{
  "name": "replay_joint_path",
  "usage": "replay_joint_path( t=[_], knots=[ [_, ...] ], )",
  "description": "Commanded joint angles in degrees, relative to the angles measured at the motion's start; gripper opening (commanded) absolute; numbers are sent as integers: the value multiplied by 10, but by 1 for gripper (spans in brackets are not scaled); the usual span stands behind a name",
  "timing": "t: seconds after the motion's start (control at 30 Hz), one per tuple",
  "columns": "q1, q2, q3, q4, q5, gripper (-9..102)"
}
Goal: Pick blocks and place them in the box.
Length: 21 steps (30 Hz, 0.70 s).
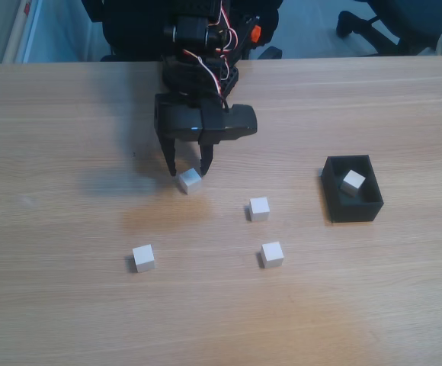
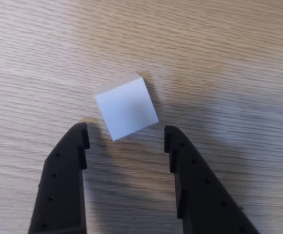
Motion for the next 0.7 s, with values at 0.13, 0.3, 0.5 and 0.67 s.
replay_joint_path(
  t=[0.13,0.3,0.5,0.67],
  knots=[
    [-14,-54,-43,-52,12,15],
    [-22,-78,-60,-63,18,15],
    [-26,-95,-69,-72,14,9],
    [-29,-91,-67,-71,24,0]
  ],
)
